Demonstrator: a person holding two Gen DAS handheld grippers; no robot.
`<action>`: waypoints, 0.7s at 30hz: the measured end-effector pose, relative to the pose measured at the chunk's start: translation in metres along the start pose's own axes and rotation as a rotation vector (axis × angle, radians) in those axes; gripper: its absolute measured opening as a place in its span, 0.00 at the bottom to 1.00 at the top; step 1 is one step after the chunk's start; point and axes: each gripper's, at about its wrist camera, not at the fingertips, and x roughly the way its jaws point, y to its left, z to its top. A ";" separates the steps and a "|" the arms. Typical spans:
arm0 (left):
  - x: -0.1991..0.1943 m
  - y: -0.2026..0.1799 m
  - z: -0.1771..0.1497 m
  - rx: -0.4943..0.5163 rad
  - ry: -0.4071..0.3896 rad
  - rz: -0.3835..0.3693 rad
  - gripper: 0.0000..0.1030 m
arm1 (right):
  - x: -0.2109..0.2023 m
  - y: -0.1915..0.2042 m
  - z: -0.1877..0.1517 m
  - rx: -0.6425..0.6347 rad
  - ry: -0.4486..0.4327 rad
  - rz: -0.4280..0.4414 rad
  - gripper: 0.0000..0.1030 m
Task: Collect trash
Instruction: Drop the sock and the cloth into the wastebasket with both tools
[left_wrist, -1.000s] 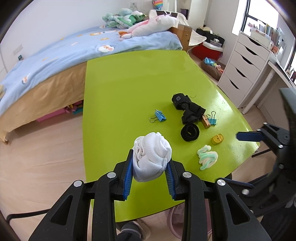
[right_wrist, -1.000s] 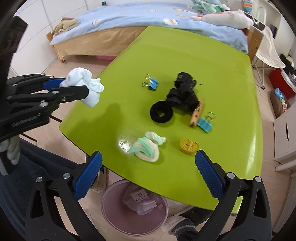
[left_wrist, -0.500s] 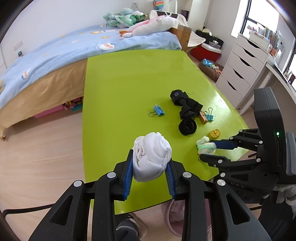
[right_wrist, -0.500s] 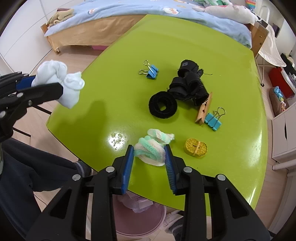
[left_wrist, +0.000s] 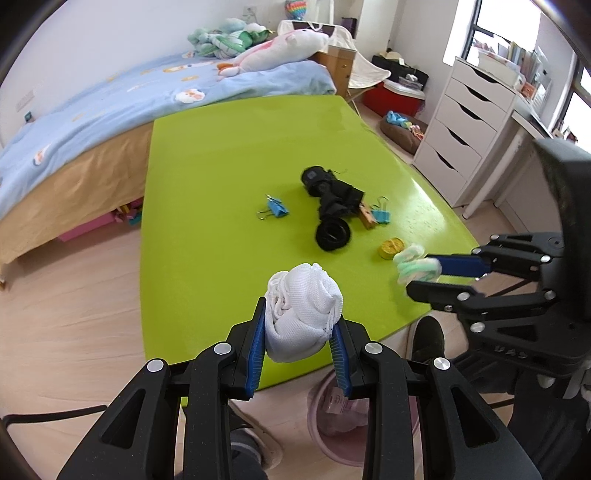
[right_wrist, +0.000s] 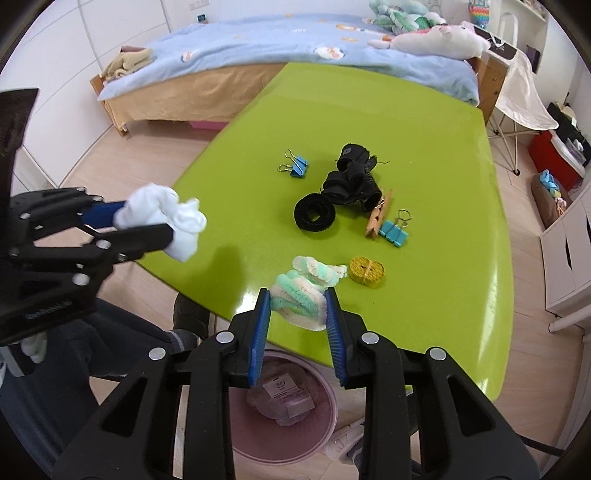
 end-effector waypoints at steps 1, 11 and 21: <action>-0.002 -0.003 -0.002 0.004 -0.001 -0.003 0.30 | -0.004 0.000 -0.002 -0.002 -0.005 -0.001 0.29; -0.020 -0.034 -0.023 0.055 -0.008 -0.029 0.30 | -0.052 0.003 -0.041 0.005 -0.051 0.014 0.29; -0.039 -0.054 -0.046 0.076 -0.011 -0.064 0.30 | -0.066 0.012 -0.078 -0.006 -0.031 0.040 0.29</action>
